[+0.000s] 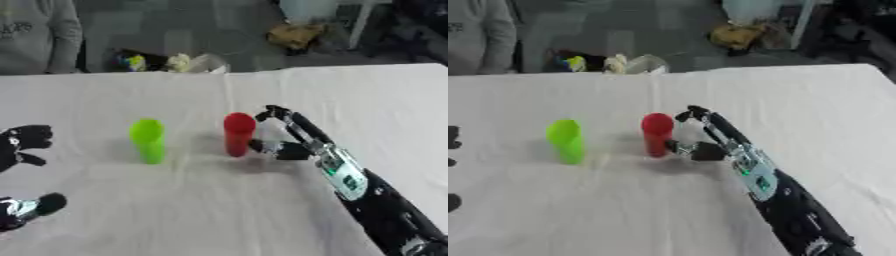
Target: Pour the contents of one cup into another cup.
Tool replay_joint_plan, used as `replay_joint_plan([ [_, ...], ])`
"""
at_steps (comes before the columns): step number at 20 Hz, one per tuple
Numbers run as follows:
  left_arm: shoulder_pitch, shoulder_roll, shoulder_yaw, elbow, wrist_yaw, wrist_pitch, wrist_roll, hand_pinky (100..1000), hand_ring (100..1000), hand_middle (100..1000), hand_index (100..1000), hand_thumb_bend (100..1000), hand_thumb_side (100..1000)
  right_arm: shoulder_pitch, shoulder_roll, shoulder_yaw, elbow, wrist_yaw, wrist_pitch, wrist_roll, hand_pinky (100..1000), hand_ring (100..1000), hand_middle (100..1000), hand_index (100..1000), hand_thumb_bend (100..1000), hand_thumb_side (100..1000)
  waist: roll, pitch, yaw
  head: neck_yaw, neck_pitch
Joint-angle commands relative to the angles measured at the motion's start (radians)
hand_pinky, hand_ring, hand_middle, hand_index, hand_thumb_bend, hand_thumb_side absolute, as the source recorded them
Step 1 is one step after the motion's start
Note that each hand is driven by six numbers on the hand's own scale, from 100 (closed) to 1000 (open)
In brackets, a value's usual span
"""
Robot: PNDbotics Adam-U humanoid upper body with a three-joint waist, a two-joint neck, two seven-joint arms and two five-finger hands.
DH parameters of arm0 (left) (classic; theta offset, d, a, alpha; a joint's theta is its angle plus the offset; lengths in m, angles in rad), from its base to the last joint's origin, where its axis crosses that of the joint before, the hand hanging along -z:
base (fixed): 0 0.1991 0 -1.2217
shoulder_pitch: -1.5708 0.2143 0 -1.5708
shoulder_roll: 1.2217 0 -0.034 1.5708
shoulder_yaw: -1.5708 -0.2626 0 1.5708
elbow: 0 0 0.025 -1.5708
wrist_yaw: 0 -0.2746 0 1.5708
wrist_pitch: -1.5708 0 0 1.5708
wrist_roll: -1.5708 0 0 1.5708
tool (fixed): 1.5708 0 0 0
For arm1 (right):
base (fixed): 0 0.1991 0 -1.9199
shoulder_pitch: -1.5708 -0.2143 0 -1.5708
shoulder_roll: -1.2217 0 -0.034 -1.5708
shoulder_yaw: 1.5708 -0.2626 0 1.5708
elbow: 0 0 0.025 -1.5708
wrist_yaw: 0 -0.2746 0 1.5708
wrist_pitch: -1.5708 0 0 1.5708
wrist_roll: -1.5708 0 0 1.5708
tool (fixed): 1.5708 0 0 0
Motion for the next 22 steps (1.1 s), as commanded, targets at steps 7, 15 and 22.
replay_joint_plan([
  [7,-0.019,0.007,-0.005,-0.020,0.005,-0.002,-0.006,654,782,827,813,1000,642,-0.042,0.016,-0.006,0.027,0.022,-0.011,-0.008,991,1000,721,807,602,785,0.004,-0.010,0.008,-0.006,-0.009],
  [15,-0.022,0.003,-0.006,-0.021,0.006,-0.002,-0.008,654,782,826,813,1000,641,-0.055,0.041,0.001,0.049,0.047,-0.022,-0.011,991,1000,718,806,586,775,0.005,-0.008,0.016,-0.008,-0.009],
  [22,-0.025,0.002,-0.007,-0.022,0.006,-0.003,-0.008,654,781,826,813,1000,641,-0.060,0.060,0.006,0.069,0.077,-0.032,-0.026,990,1000,712,804,581,771,0.009,-0.005,0.020,-0.009,-0.009],
])
